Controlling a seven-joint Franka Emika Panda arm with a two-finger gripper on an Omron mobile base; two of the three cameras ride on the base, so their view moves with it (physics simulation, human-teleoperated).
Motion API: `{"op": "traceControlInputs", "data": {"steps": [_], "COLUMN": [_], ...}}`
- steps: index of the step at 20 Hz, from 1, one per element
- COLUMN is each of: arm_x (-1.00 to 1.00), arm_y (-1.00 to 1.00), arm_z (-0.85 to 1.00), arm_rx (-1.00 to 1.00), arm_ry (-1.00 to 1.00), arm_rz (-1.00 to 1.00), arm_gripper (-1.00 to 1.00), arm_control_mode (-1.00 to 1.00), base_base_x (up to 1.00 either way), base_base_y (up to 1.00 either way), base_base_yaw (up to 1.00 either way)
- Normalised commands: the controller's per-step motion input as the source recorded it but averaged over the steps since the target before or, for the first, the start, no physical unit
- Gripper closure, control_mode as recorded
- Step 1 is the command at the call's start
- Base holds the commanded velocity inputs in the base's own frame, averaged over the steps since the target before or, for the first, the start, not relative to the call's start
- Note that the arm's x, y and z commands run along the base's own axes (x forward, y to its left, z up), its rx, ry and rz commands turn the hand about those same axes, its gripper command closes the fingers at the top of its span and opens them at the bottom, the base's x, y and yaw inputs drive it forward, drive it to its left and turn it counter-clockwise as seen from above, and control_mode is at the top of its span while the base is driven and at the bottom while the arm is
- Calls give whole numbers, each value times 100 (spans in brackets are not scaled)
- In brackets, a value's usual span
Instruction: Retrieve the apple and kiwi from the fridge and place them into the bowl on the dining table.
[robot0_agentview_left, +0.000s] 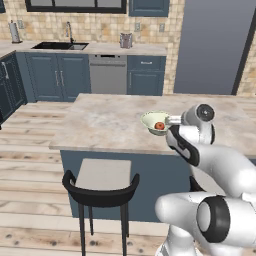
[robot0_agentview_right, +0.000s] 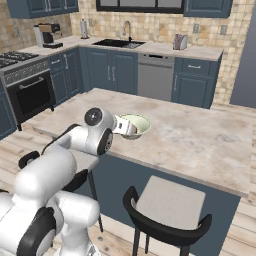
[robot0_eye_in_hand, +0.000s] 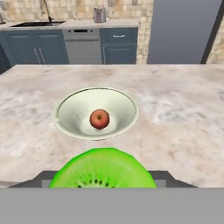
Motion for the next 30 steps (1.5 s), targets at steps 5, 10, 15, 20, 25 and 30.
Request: {"op": "traceControlInputs", "data": {"steps": [5,10,15,20,25,30], "arm_x": [47,34,36,36,50,50], "arm_y": [0,-5,-6,0,0,0], "arm_z": [41,3,-29,-49,-44,-36], "arm_rx": [4,6,4,0,0,0], "arm_ry": [16,20,15,6,0,3], "arm_rz": [0,0,1,1,2,1], "arm_gripper": [100,100,100,100,100,100], "arm_control_mode": [-100,-100,-100,-100,-100,-100], "base_base_x": [0,0,0,0,0,0], "base_base_y": [0,0,0,0,0,0], "base_base_yaw": [0,0,0,0,0,0]}}
